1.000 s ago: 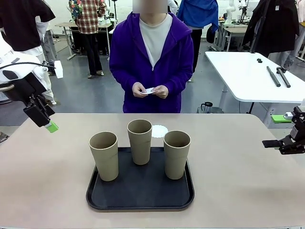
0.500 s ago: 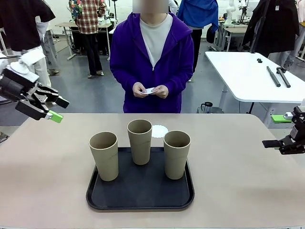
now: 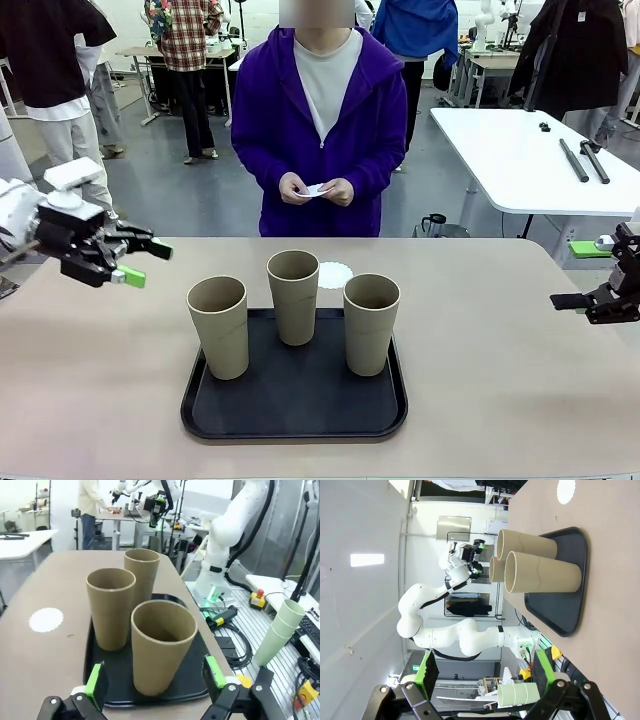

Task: Place coasters on the table and set cups on them.
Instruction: Pick up one Reusable plastic cup and place it on a coaster set by the human.

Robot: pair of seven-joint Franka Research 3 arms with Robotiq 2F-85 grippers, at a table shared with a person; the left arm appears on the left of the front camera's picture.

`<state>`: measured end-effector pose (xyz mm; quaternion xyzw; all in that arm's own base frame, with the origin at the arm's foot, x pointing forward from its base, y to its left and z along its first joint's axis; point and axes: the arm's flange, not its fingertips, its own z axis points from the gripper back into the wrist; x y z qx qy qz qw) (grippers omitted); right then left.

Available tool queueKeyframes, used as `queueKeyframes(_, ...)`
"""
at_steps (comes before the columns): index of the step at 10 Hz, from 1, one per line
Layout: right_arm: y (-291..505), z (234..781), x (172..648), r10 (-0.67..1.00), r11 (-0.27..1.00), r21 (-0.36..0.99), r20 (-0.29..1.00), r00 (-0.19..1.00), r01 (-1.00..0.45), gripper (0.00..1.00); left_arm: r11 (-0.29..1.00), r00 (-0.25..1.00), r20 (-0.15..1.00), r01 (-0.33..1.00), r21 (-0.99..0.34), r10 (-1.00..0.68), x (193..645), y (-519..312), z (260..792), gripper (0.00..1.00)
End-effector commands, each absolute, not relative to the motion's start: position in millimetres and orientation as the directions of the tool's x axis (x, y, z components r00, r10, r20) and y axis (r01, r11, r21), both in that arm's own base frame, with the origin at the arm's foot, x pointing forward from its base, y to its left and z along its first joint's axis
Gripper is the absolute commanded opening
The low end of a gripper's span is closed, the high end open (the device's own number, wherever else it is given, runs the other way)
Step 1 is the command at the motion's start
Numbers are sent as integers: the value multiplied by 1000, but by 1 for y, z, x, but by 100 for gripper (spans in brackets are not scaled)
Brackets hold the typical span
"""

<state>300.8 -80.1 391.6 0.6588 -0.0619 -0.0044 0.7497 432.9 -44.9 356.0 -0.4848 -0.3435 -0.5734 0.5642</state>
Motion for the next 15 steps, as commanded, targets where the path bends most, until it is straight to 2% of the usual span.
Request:
queueKeyframes(1,-80,393,301,-88,124,989,87,992,-76,100,-146,106,945,977,-157,-310,453,-42,354,100)
queueKeyframes(3,-80,393,301,-88,124,989,87,992,-76,100,-152,99,940,976,-155,-328,450,-40,336,100)
queueKeyframes(5,-80,393,301,-88,124,989,87,992,-76,100,-142,136,936,971,-190,-323,452,-43,336,100)
queueKeyframes(10,-80,393,301,-88,124,989,87,992,-76,100,-143,135,936,971,-190,-324,452,-44,336,100)
queueKeyframes(11,-80,393,301,-88,124,989,87,992,-76,100,-208,59,955,970,-124,-292,447,-48,323,100)
queueKeyframes(15,-80,393,301,-88,124,989,87,992,-76,100,-189,22,984,980,-56,-177,432,-51,292,100)
